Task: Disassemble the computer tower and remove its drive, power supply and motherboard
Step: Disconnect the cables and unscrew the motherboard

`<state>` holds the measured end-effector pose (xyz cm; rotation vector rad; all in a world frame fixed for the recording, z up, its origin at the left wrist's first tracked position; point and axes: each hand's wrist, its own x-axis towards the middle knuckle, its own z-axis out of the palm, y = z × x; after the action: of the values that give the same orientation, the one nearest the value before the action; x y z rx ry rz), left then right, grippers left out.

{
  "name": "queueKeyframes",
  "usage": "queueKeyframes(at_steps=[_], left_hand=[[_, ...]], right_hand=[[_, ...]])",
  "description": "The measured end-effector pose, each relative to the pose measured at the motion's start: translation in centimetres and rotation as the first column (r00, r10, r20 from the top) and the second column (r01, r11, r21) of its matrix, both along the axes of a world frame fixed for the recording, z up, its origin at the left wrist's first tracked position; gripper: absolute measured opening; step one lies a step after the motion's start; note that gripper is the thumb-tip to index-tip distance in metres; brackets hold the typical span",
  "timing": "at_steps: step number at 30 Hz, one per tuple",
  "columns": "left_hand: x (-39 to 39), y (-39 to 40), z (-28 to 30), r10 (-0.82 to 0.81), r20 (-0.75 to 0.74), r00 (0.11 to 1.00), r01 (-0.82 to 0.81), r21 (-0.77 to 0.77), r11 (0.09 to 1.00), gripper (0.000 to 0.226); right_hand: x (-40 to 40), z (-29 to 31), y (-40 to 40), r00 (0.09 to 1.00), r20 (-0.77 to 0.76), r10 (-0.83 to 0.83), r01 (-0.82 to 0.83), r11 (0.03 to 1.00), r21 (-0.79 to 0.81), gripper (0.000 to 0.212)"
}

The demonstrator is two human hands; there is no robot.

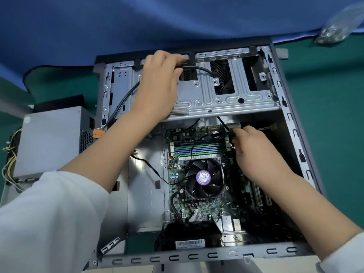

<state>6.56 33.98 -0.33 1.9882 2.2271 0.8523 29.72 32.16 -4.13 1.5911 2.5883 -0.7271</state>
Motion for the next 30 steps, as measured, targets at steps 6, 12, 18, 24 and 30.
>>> queueKeyframes(at_steps=[6,12,18,24,30], left_hand=[[-0.3,0.5,0.2,0.046,0.027,0.999,-0.046,0.007,0.999,0.029],[0.4,0.1,1.5,0.031,0.043,0.999,-0.036,0.11,0.993,0.03],[-0.8,-4.6,2.2,-0.28,0.024,0.96,0.278,-0.22,0.935,0.023],[0.6,-5.9,0.8,-0.084,0.195,0.977,0.119,-0.174,0.978,0.011],[2.3,-6.2,0.6,-0.02,0.218,0.976,0.053,-0.149,0.987,0.013]], right_hand=[[0.3,1.1,0.3,0.997,0.055,0.047,-0.046,0.999,-0.006,0.031],[0.6,1.4,0.3,0.992,0.086,0.091,-0.091,0.996,0.003,0.034],[1.2,1.5,0.3,0.987,0.078,0.142,-0.143,0.99,0.008,0.036],[1.3,1.4,0.0,0.985,0.069,0.157,-0.158,0.987,0.013,0.035],[1.4,1.7,0.0,0.983,0.065,0.171,-0.172,0.985,0.012,0.036]])
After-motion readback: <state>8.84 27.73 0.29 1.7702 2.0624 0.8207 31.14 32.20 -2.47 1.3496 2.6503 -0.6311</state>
